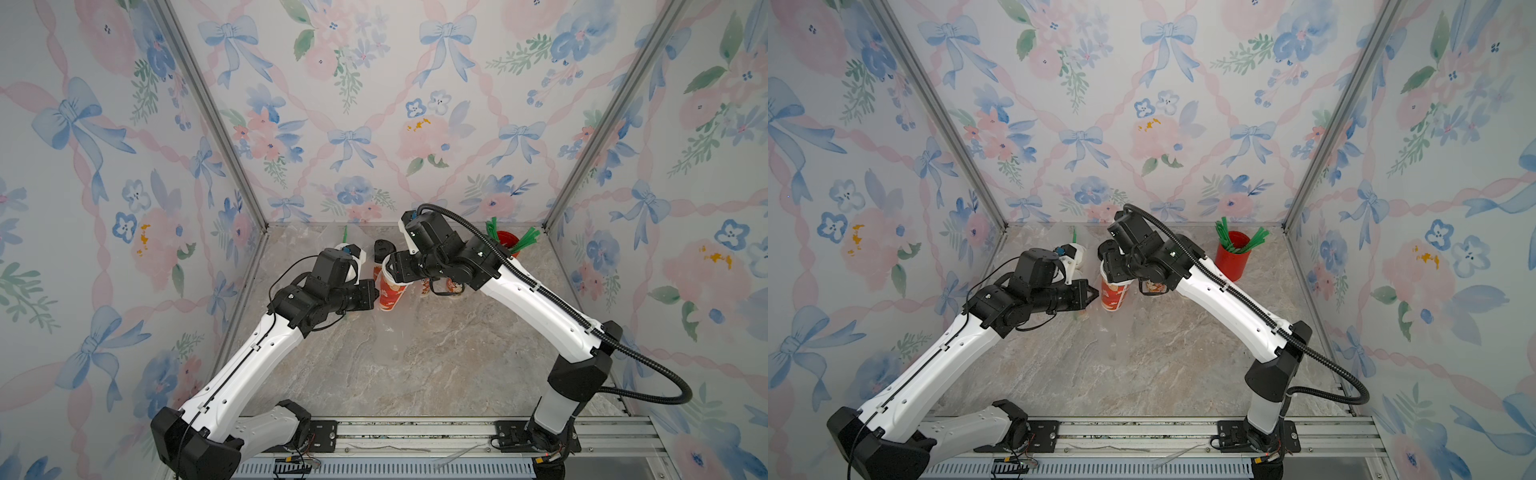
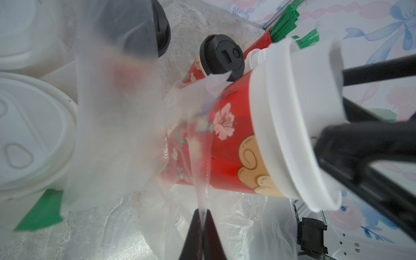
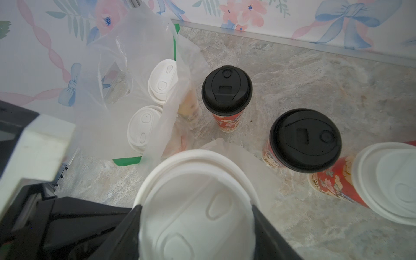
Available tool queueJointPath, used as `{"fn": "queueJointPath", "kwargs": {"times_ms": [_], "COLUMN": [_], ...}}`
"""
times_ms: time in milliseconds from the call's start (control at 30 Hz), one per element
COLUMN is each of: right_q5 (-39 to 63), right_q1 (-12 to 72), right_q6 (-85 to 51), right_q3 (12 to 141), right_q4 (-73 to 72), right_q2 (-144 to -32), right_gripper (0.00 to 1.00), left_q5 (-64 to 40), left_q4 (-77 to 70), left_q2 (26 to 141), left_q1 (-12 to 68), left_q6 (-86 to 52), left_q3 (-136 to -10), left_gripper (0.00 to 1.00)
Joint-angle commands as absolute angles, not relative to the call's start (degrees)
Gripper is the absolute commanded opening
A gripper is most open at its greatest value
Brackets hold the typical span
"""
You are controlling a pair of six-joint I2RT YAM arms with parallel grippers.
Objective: Pack milk tea into plastic carrier bags
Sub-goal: Place the milk tea cup in the plastic carrier bag.
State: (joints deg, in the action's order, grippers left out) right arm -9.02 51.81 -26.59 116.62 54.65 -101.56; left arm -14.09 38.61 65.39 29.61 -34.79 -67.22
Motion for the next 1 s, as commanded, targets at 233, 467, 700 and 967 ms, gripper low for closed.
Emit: {"fn": "queueJointPath", "kwargs": {"times_ms": [233,467,700,967], "right_q5": [-11.1,-17.0,-19.6,-20.0], "right_q1": [51.8,53.0,53.0,52.7], "right_q6": [-27.1,-25.1,-24.7,-26.2], "right_q3": [110.4,107.5,102.0,99.8], "right_q4": [46.2,45.5,41.0,39.1], "right_q2": [-102.4,-104.9,-105.5,-107.0], "right_gripper": [0.60,0.59,0.59,0.64], "left_q5": [-13.5,-12.3,-9.9,-8.7], "left_q4": [36.9,36.4,36.4,36.5], "left_q2": [62.6,61.7,62.4,64.1], "left_q1": [29.2,29.1,28.8,26.5], "left_q6": [-35.7,-35.8,-33.6,-31.5], "left_q3": [-66.3,-65.8,-65.6,-67.2], "left_gripper": [0.00,0.00,0.00,0.00]}}
